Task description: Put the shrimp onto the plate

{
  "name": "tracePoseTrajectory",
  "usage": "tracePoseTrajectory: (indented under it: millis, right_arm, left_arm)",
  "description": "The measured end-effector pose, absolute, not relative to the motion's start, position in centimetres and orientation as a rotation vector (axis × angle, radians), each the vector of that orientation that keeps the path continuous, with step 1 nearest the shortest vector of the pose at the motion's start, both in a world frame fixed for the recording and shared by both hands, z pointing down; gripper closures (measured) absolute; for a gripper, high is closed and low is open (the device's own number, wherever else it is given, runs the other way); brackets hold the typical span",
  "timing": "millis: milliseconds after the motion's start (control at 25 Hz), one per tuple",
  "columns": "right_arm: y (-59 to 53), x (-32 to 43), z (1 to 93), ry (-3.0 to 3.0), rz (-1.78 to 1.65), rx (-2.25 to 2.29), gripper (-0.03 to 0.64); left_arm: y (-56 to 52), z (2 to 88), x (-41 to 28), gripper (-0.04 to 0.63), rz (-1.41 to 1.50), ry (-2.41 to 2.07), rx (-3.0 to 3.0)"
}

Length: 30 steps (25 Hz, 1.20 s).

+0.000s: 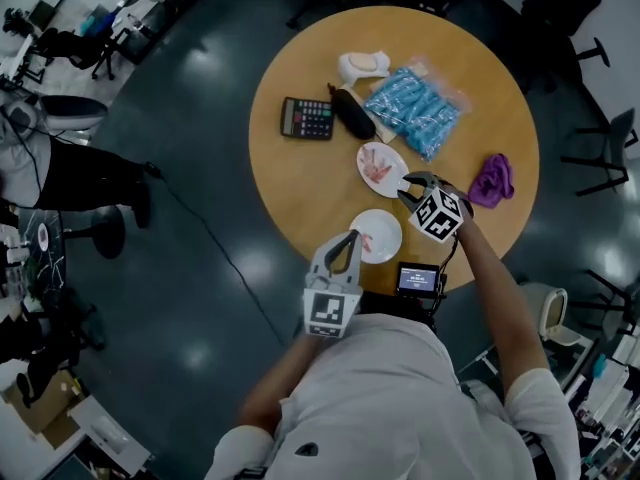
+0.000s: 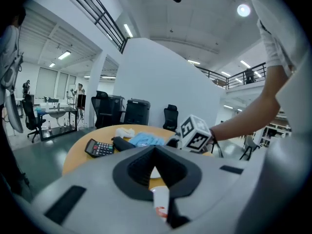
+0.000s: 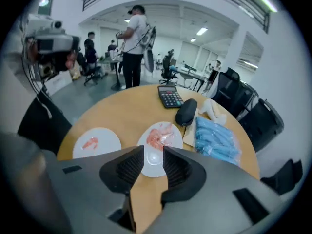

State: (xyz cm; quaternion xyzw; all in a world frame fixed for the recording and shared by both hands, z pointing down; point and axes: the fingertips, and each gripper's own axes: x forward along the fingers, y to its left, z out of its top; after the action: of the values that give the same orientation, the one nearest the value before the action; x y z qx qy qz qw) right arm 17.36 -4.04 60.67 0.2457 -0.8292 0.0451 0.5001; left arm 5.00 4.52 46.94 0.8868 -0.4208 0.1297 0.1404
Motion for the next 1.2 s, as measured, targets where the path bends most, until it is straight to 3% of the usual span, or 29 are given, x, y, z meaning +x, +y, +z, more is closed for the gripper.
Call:
tracePoseTrajectory:
  millis: [400, 720, 920, 1200]
  right_arm:
    - [-8.1, 16.9, 68.9, -1.779, -0.130, 0.187, 0.491]
    - [-8.9, 16.0, 70.5, -1.743, -0.111, 0.107, 0.494]
    - [-8.1, 15.9, 70.8, -1.725, -0.088, 0.070, 0.556]
    - [-6.7, 16.6, 70.3, -1.743, -0.022, 0.117, 0.568]
  left_arm:
    - [4.2, 48.6, 4.1, 0.588, 0.398, -1.210, 2.518]
    - [3.9, 48.9, 3.5, 0.588, 0.406, -1.198, 2.507]
    - [4.3, 48.7, 3.4, 0.588, 0.397, -1.196, 2.508]
    - [4.9, 48.6, 3.7, 0.588, 0.384, -1.202, 2.513]
